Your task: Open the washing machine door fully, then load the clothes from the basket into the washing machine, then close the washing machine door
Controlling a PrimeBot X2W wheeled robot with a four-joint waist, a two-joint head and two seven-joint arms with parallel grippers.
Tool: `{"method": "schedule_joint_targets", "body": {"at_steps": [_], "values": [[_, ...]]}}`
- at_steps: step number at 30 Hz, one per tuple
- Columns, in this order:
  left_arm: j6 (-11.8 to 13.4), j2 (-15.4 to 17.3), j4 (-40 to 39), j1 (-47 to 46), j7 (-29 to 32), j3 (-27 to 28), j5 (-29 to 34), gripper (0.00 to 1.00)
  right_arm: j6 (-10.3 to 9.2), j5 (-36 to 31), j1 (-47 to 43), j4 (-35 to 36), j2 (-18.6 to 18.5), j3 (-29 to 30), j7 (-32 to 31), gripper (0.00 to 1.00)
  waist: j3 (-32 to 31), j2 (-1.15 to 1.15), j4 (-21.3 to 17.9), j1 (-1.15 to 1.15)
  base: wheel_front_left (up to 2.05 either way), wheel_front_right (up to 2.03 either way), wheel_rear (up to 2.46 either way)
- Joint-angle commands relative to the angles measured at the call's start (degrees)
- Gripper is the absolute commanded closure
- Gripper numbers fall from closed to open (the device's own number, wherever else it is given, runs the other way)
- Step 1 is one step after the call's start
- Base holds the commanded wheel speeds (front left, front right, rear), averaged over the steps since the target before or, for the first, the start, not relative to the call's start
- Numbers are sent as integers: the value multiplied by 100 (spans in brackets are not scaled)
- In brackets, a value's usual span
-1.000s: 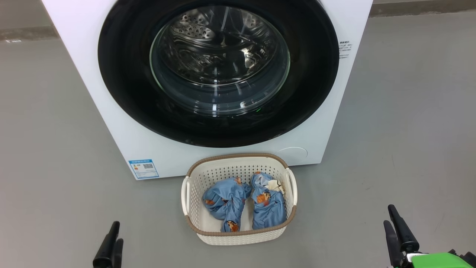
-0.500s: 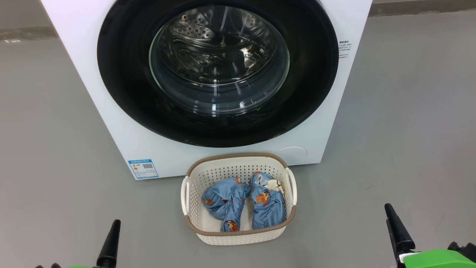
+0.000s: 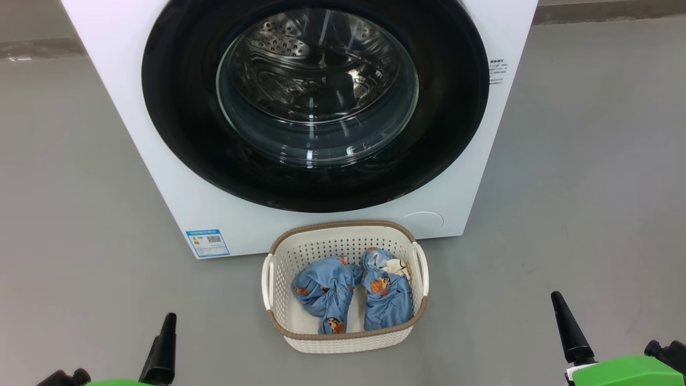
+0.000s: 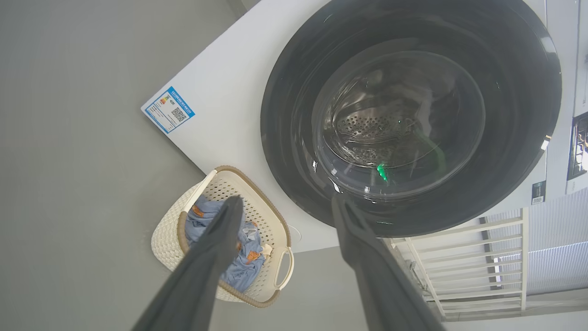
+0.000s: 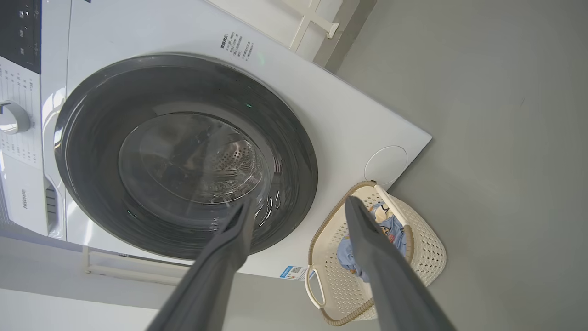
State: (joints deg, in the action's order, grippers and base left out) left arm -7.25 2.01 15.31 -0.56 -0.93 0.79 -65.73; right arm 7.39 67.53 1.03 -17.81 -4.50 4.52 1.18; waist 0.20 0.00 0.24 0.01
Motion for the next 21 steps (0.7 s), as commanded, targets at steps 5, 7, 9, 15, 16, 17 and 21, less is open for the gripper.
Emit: {"method": "schedule_joint_targets", "body": {"at_steps": [5, 7, 9, 15, 16, 17, 21], "values": [[-13, 118, -228, -84, -139, 23, 460, 0, 4, -373, 37, 175, -134, -99, 122, 0, -9, 0, 8, -1, 0, 0, 0], [-13, 124, -245, -76, -173, 9, 597, 0, 4, -491, 32, 174, -149, -118, 156, 0, -12, 0, 10, -1, 0, 0, 0], [-14, 130, -264, -66, -207, 0, 733, 0, 4, -605, 27, 174, -163, -140, 190, 0, -15, 0, 9, -1, 0, 0, 0], [-14, 149, -310, -45, -307, -41, 1141, 0, 5, -944, 13, 171, -214, -207, 290, 0, -9, 0, 7, -1, 0, 0, 0], [-15, 152, -316, -44, -324, -46, 1209, 0, 5, -1001, 11, 168, -224, -219, 306, 0, -8, 0, 7, -1, 0, 0, 0], [-15, 155, -323, -44, -341, -51, 1276, 0, 5, -1057, 10, 166, -233, -231, 323, 0, -6, 0, 6, -1, 0, 0, 0], [-15, 163, -342, -42, -392, -68, 1484, 0, 5, -1225, 8, 160, -263, -267, 374, 0, -2, 0, 5, -1, 0, 0, 0]]}}
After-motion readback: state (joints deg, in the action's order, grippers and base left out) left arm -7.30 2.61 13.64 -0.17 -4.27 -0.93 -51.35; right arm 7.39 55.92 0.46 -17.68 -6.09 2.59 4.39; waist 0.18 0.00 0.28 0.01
